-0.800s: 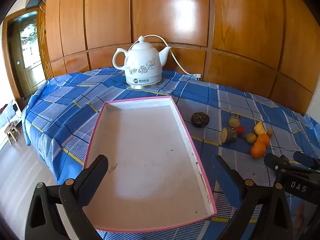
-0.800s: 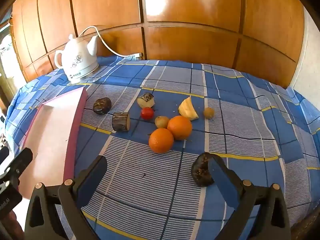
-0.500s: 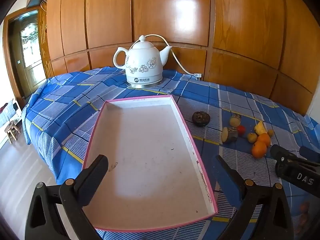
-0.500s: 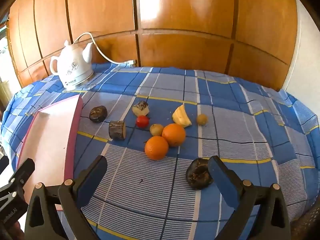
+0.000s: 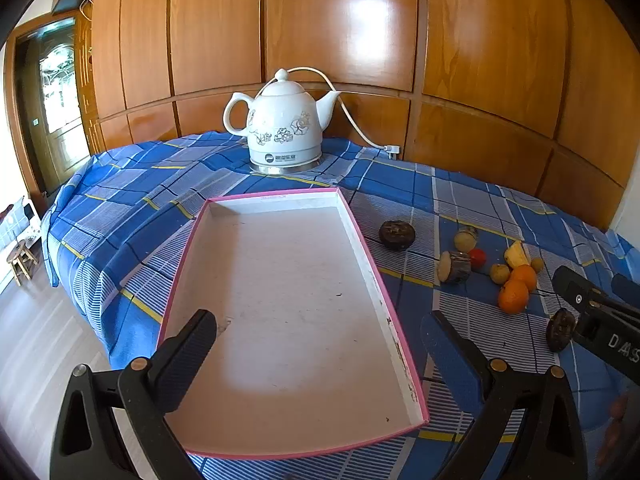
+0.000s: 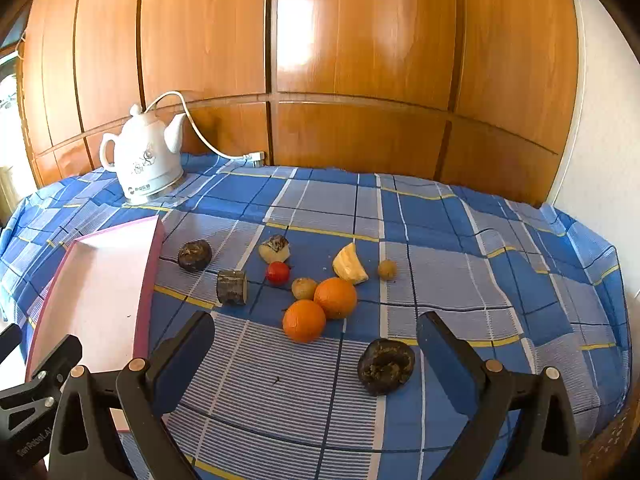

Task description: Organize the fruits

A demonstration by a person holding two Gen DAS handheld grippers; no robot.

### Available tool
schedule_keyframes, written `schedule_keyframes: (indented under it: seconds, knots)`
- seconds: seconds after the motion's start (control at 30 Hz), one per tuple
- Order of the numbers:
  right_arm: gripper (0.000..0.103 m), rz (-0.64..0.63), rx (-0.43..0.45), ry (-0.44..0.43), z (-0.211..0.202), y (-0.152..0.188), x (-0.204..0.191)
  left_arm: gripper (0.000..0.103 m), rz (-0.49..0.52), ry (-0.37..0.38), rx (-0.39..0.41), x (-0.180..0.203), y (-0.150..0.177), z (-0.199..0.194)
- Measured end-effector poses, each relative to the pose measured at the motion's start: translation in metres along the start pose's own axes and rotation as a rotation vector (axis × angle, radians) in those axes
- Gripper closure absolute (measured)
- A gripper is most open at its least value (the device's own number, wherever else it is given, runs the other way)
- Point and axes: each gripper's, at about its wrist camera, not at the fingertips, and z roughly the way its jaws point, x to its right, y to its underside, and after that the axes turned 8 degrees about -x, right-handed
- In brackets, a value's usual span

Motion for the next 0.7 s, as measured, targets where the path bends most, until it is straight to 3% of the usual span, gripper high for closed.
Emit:
schedule_keyframes:
  seconds: [0.7]
  knots:
    - [0.001,-0.018,-0.023,-0.048,0.002,0.004,-0.002,0.000,0.023,0.001,-0.014,0.011,0.003,0.002]
